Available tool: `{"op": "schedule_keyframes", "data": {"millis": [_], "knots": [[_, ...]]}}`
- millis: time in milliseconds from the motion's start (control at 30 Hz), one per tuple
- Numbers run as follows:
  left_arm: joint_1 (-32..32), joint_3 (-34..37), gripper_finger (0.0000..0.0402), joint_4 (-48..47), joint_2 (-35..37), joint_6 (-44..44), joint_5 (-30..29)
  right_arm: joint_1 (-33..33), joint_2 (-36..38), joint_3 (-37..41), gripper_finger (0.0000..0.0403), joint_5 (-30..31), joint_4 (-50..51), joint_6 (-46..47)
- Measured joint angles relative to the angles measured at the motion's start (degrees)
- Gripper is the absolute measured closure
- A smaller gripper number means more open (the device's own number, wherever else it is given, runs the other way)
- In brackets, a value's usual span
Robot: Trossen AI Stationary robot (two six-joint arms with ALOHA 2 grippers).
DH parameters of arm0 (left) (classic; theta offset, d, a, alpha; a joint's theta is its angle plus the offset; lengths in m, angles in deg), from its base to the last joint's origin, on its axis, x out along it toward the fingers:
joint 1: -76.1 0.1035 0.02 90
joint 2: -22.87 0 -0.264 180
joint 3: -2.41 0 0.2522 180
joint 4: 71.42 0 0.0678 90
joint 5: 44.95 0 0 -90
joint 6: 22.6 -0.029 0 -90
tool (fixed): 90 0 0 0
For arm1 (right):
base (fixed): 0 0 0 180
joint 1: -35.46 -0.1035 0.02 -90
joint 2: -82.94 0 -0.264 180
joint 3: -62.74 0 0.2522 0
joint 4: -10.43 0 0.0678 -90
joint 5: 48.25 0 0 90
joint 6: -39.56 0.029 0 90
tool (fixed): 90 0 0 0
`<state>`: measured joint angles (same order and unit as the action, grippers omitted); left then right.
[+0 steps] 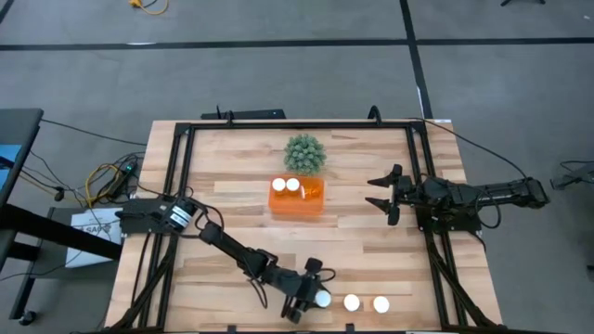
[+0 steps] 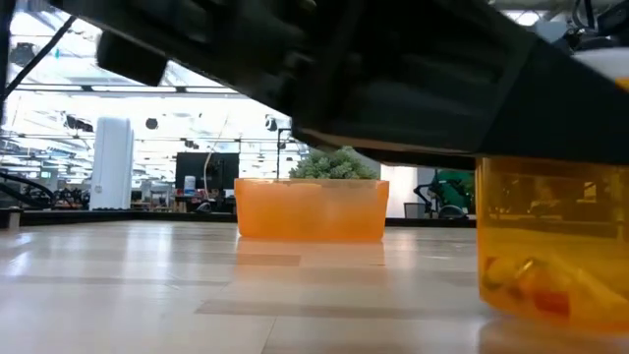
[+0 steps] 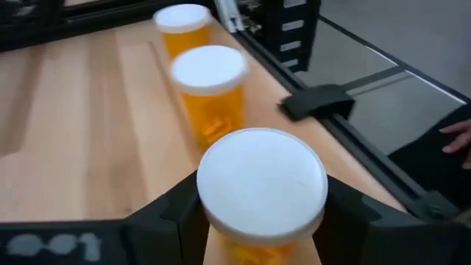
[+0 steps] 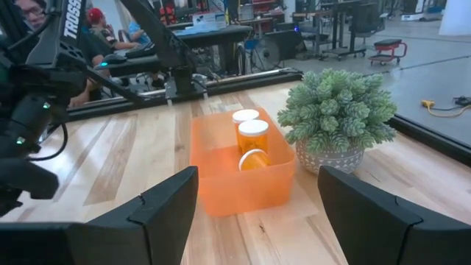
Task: Pick and place pill bottles into a basket
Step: Put the orange pill bottle into the orange bin
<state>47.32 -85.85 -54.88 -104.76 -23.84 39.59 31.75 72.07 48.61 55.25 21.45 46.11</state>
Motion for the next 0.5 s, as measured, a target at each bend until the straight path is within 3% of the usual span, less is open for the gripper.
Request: {"op": "schedule_keyframes", "data": {"millis": [200,500], "knots": [[2.0,0.0,0.0205,0.3,0.0,-2.0,-3.1,0.0,0.0,0.0,0.0127,0.0,0.0,0.0],[5.8,0.0,0.0227,-3.8,5.6,-5.7,-4.6,0.0,0.0,0.0,0.0127,0.0,0.0,0.0]]}}
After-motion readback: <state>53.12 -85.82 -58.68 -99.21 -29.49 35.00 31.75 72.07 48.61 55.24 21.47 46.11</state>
